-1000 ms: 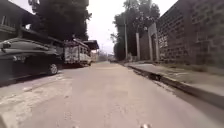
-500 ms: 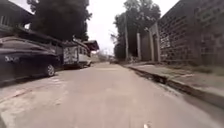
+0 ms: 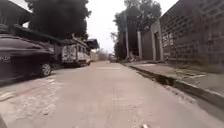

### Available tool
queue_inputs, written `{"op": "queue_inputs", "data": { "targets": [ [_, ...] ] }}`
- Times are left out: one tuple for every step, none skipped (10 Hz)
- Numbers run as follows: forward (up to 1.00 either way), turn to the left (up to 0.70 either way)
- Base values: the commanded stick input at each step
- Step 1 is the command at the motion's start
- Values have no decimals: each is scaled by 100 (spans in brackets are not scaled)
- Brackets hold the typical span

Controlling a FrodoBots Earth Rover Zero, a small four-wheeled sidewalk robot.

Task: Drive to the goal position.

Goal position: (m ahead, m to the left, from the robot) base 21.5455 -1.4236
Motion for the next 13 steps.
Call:
{"op": "queue_inputs", "data": {
  "targets": [
    [70, 0],
    [70, 0],
    [70, 0],
    [70, 0],
    [70, 0],
    [70, 0],
    [70, 0],
    [70, 0],
    [70, 0],
    [70, 0],
    [70, 0],
    [70, 0],
    [70, 0]
  ]
}}
